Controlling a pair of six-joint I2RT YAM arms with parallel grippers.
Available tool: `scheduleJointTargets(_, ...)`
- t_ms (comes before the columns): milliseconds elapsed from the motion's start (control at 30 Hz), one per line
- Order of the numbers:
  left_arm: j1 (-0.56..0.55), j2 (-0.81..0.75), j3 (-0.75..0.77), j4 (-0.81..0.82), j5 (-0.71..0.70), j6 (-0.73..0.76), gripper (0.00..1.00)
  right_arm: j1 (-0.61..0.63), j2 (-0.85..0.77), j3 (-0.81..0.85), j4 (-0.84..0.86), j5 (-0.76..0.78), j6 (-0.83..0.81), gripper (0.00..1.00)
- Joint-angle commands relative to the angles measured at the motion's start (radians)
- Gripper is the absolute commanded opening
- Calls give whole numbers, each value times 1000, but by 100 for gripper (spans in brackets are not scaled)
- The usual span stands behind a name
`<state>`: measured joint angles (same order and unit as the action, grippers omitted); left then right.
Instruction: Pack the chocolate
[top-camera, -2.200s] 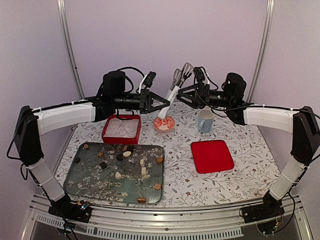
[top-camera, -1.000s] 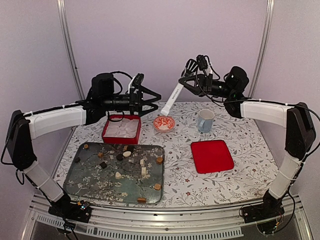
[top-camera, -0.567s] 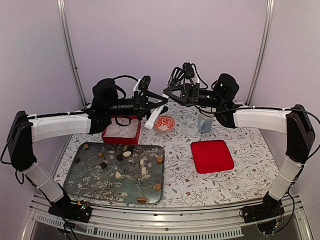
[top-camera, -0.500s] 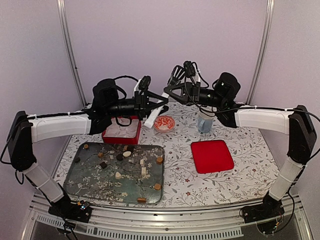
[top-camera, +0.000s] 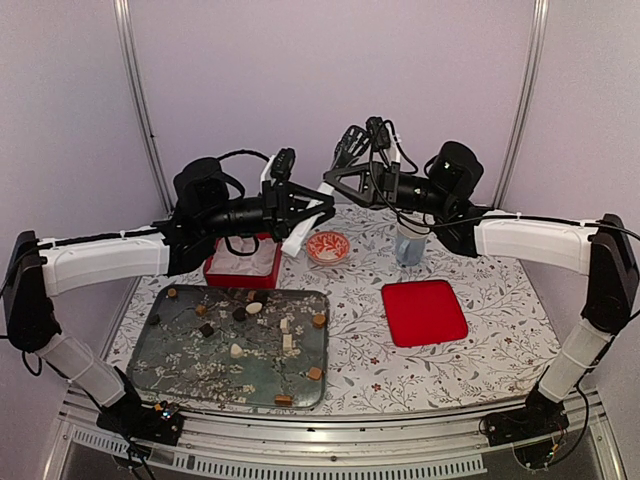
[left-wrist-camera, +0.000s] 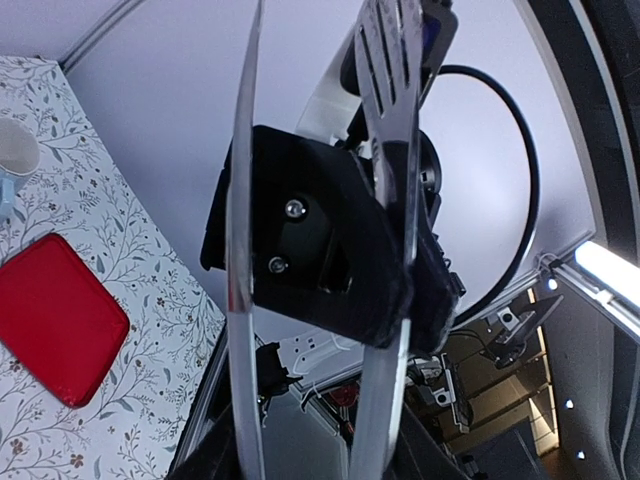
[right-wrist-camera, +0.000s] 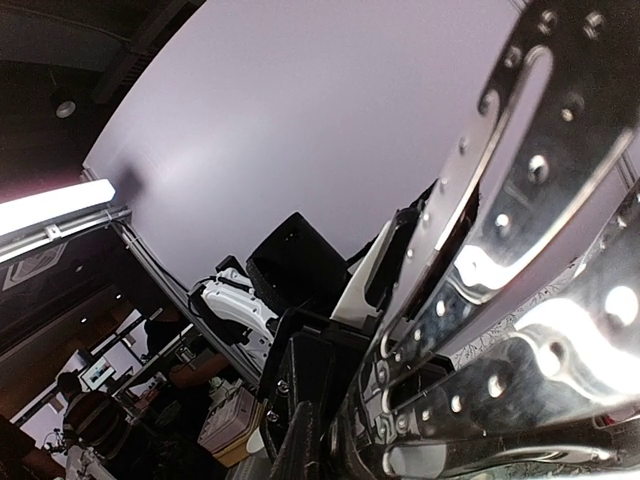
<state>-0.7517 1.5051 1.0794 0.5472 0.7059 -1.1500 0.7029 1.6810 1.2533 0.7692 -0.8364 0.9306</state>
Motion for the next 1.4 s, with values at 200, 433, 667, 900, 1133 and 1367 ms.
scheduleJointTargets(200, -14, -44, -6, -2, 64, -9, 45, 2, -25, 9, -66, -1, -90, 0)
scheduleJointTargets(433, -11, -66, 21, -155, 47, 75, 39, 1, -15, 39, -131, -7, -122, 0)
scheduleJointTargets(667, -9, -79, 20, -182, 41, 96, 29, 2, -8, 68, -189, -21, -175, 0)
scheduleJointTargets(900, -8, -53, 58, -214, 69, 124, 50, 1, -3, 76, -203, -9, -179, 0)
scheduleJointTargets(1133, -18, -38, 95, -299, 78, 173, 48, 1, -2, 86, -246, -9, -199, 0)
scheduleJointTargets(1367, -22, -49, 84, -307, 67, 188, 34, 1, -5, 85, -275, 9, -213, 0)
